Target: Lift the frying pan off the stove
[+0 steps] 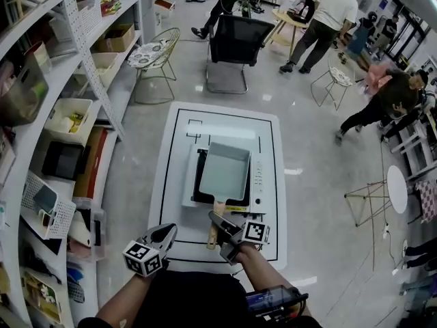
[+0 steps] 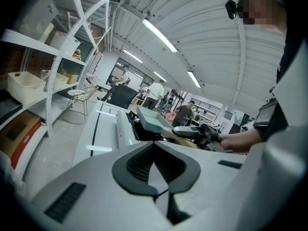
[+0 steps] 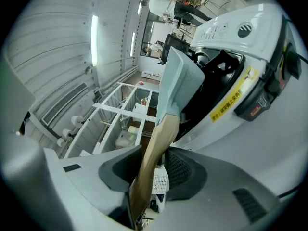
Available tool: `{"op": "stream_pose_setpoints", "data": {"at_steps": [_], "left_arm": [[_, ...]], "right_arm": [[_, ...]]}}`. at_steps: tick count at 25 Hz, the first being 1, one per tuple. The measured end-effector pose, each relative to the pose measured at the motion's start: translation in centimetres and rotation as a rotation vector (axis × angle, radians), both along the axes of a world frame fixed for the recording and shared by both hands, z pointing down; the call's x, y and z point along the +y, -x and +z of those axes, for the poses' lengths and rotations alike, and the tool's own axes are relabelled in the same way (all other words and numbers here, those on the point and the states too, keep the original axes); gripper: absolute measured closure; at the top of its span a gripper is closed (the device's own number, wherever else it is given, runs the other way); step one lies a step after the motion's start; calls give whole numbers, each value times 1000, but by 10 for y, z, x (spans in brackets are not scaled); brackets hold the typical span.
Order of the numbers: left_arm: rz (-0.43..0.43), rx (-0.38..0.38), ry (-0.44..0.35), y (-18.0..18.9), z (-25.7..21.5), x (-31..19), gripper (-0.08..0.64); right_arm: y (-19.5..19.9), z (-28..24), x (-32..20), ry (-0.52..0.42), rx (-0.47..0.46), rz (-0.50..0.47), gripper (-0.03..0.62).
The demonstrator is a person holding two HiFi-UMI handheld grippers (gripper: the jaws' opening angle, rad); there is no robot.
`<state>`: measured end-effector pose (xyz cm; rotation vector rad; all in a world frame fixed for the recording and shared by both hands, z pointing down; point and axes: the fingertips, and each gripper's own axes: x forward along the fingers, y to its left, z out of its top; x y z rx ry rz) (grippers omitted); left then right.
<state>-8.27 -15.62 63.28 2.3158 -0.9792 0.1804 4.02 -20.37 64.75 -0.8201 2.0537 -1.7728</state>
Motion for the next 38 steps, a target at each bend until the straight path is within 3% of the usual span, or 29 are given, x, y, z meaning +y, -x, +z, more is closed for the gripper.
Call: {"op": "stream_pose_setpoints", "data": {"at_steps": [21, 38], "left_arm": [[60, -6, -34, -8, 8, -14, 551], [162, -2, -56, -10, 4, -16, 551]], "right_arm": [[-6, -1, 1, -25, -1, 20, 442], [-10, -13, 7, -47, -44, 131, 442]]}}
